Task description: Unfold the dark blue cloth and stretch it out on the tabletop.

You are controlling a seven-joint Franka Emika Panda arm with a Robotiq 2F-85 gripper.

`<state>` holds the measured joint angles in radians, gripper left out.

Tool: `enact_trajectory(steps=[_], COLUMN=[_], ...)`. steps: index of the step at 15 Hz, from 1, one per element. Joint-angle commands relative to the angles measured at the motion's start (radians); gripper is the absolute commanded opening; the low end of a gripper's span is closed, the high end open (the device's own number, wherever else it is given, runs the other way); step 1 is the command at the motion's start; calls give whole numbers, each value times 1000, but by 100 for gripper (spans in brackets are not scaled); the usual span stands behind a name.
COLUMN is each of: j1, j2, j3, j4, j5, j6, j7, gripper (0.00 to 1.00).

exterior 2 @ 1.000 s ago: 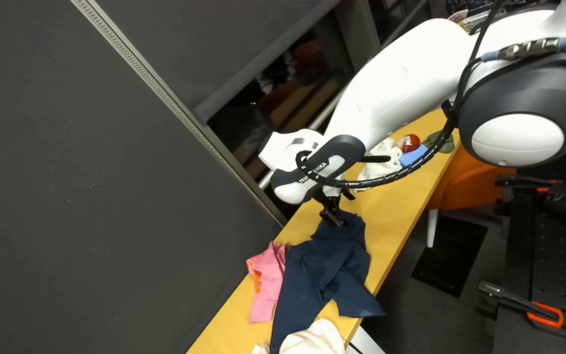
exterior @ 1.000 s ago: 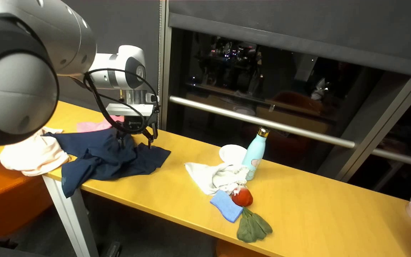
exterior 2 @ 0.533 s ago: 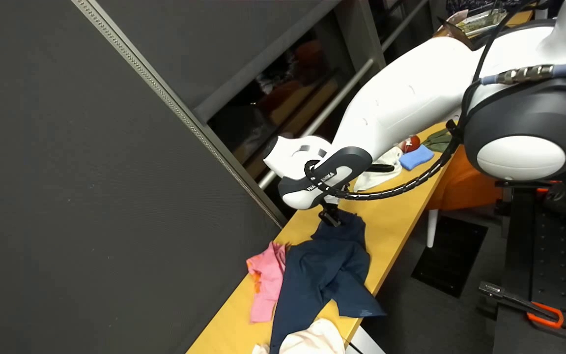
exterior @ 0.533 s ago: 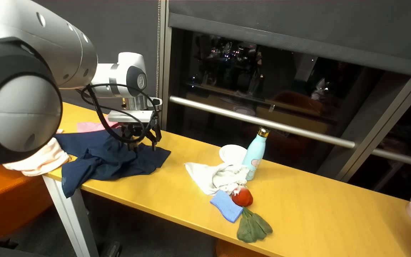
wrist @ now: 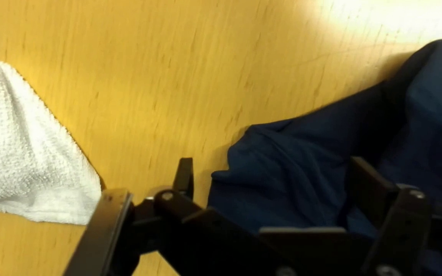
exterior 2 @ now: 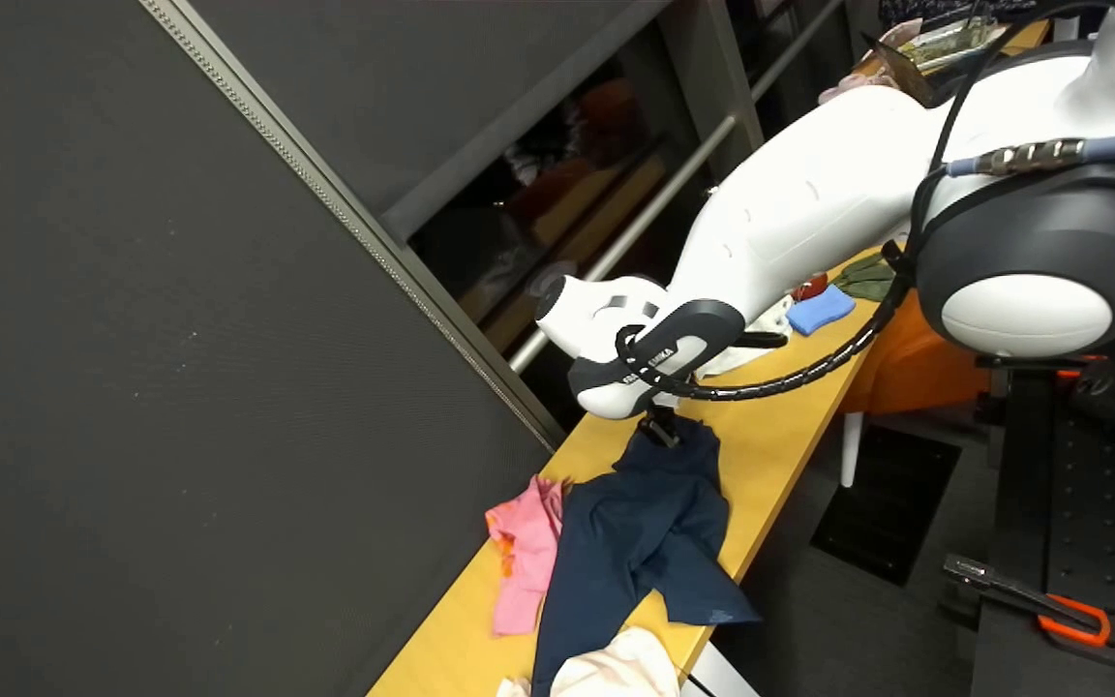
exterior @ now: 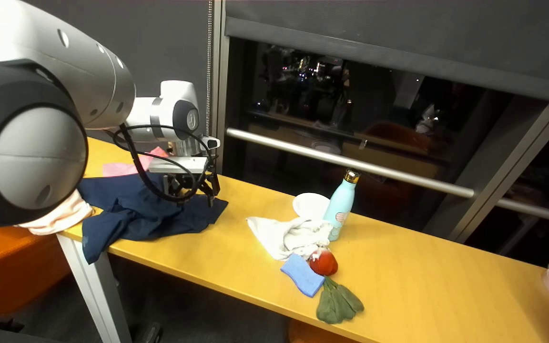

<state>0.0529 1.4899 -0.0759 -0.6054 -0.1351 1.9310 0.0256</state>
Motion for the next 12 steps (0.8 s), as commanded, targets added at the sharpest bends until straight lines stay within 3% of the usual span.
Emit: enact_trajectory(steps=[1,8,12], j1=[-1,22,30], j2=[0,1,1], j3=[-23,-27,-31], j4=[-57,-163,-187], j5=[-17,-15,-12], j6=[96,278,326], j7=[49,97,114], gripper=[100,100,100])
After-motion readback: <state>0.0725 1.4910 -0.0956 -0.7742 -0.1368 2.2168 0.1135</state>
